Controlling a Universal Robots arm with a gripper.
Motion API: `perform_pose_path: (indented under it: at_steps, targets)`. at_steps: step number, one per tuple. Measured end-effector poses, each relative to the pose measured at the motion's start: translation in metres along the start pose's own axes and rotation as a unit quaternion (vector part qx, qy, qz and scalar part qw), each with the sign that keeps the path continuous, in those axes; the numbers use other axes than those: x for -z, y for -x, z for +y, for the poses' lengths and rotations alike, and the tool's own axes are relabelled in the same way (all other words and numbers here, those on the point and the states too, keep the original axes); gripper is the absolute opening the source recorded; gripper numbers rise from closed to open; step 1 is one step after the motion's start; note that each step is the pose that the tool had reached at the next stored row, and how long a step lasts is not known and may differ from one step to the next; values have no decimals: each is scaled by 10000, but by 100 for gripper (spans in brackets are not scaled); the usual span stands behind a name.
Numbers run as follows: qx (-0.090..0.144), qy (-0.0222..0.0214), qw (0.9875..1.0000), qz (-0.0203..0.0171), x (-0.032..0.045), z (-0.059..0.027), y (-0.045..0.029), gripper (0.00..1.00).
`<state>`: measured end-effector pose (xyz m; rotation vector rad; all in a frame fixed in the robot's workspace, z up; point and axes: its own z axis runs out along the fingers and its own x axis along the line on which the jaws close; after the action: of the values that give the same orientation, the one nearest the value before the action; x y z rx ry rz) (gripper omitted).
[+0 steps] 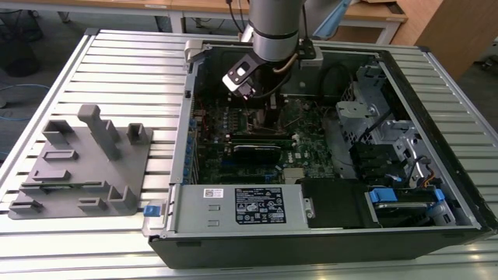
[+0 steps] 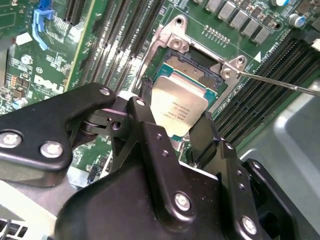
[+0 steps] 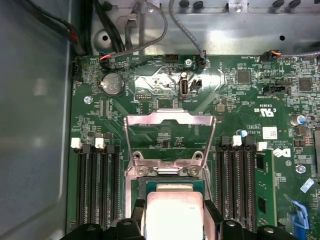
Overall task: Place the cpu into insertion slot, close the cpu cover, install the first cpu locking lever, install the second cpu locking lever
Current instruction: 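Place the cpu into insertion slot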
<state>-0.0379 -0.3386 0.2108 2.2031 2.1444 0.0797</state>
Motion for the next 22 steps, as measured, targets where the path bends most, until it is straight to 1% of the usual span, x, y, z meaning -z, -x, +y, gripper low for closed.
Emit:
perform_pose_path:
  at_steps: [4,12,17,22]
  targets:
    - [0,1,10000,1,-4,-2,-39,54]
    - [-26,0,10000,-2,-62,-41,-40,54]
    - [-31,0,10000,-2,-112,-48,-41,54]
    - [-32,-1,10000,5,-128,-49,-43,54]
